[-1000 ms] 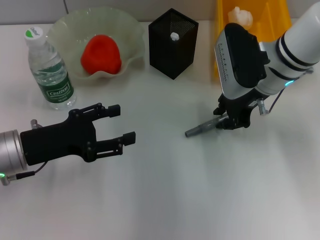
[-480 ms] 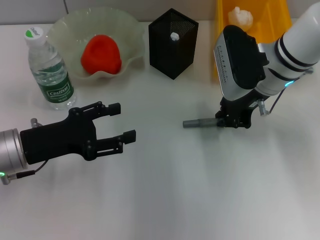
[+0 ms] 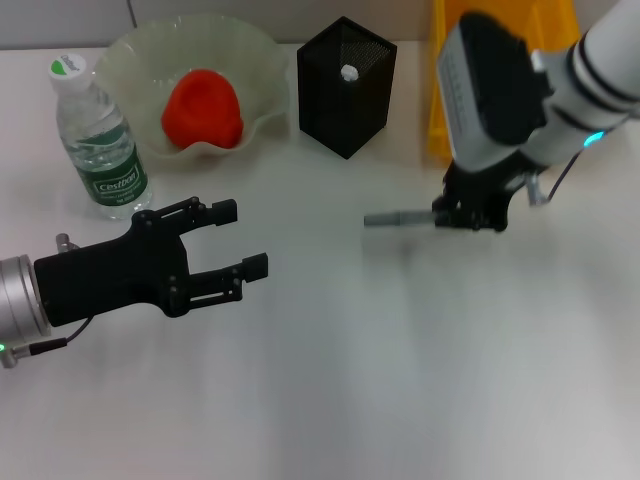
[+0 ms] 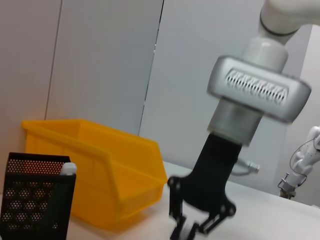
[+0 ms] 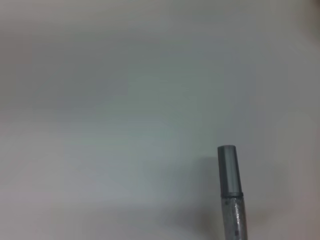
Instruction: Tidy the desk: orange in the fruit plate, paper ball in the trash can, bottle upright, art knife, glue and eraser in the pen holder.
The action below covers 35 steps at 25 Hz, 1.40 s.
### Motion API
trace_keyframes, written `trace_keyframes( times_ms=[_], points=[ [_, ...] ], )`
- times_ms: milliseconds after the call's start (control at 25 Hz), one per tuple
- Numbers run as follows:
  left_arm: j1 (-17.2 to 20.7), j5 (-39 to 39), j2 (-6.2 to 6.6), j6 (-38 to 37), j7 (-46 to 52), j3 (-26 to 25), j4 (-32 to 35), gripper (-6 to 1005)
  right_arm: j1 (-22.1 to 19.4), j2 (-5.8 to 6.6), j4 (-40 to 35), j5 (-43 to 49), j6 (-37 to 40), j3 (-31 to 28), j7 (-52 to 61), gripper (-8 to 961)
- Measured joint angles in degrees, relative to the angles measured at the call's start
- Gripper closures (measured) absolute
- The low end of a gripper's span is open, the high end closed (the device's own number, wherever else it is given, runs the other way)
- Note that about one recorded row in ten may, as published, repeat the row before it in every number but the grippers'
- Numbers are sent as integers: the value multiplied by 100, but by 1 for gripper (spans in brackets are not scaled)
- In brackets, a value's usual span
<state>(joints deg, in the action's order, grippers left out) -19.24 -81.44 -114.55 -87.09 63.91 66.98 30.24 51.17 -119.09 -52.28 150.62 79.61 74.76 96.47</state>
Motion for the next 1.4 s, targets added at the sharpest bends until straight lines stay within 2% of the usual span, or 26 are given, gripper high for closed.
trace_keyframes(
  times_ms=[120, 160, 200, 360, 400, 560, 840, 1160, 1400],
  points=[
    [-14, -12, -9, -1, -6, -1, 0, 185, -189, 0, -967, 178, 395, 21, 231, 819],
    [-17, -15, -17, -2, -8, -1, 0, 185, -239, -3, -1584, 324, 687, 22, 353, 819],
    [-17, -15, -17, -2, -8, -1, 0, 185, -239, -3, -1584, 324, 687, 22, 353, 820],
    [19, 2, -46, -2, -134, -11, -24, 185, -279, -6, -2704, 667, 1207, 28, 506, 821],
    [19, 2, -46, -2, -134, -11, -24, 185, -279, -6, -2704, 667, 1207, 28, 506, 822],
    [33, 0, -95, -1, -159, -67, -32, 185, -369, -12, -3617, 1032, 1364, 73, 541, 823],
    [25, 6, -144, 3, -167, -81, -6, 185, -379, -19, -3944, 1643, 946, 472, 542, 826],
    [17, 12, -253, 70, -355, -176, -47, 184, -447, 5, -3589, 1674, 160, 1103, 80, 828],
    [87, -20, -247, 152, -381, -215, -65, 184, -638, 8, -3426, 1677, -522, 1275, -402, 829]
  ],
)
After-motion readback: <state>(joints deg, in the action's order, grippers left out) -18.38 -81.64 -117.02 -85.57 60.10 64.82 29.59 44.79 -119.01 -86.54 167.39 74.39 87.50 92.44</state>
